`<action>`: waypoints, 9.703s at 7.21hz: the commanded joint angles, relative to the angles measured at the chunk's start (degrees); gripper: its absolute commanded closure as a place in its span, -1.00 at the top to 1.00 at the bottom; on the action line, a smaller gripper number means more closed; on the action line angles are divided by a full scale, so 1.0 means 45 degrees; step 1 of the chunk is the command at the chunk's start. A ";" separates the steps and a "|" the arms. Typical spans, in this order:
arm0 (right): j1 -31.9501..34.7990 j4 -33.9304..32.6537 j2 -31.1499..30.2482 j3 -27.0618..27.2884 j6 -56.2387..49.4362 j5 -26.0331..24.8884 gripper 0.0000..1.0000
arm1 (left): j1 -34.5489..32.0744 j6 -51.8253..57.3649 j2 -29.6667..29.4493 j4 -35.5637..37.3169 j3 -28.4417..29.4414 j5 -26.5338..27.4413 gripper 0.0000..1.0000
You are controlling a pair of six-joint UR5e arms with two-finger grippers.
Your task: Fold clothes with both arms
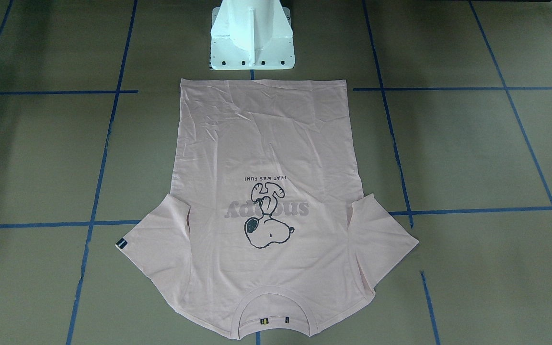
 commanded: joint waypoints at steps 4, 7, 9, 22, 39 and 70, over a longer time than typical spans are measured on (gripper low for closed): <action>-0.2720 0.4109 0.0301 -0.0009 0.3723 -0.0279 1.00 | 0.0078 -0.0030 -0.0020 -0.0193 -0.0012 -0.0092 1.00; -0.5866 0.5769 0.4310 -0.2480 1.0841 -0.4114 0.99 | 0.0078 0.0028 0.0174 -0.1244 -0.0052 -0.0906 1.00; -0.7120 0.6137 0.6312 -0.4145 1.5169 -0.5744 0.73 | 0.0078 -0.0030 0.0426 -0.2260 -0.0147 -0.1206 1.00; -0.7594 0.5750 0.5127 -0.3233 1.5819 -0.6121 0.05 | 0.0078 -0.0050 0.0448 -0.2673 -0.0071 -0.1499 1.00; -0.8591 0.4500 0.9027 -0.5237 1.7576 -0.7094 -1.00 | 0.0078 -0.0069 0.0448 -0.2673 -0.0265 -0.1538 1.00; -0.8043 0.3582 0.2822 0.4306 1.3631 -0.4770 1.00 | 0.8613 -1.2706 -0.6134 -0.7146 0.5750 0.5611 -0.03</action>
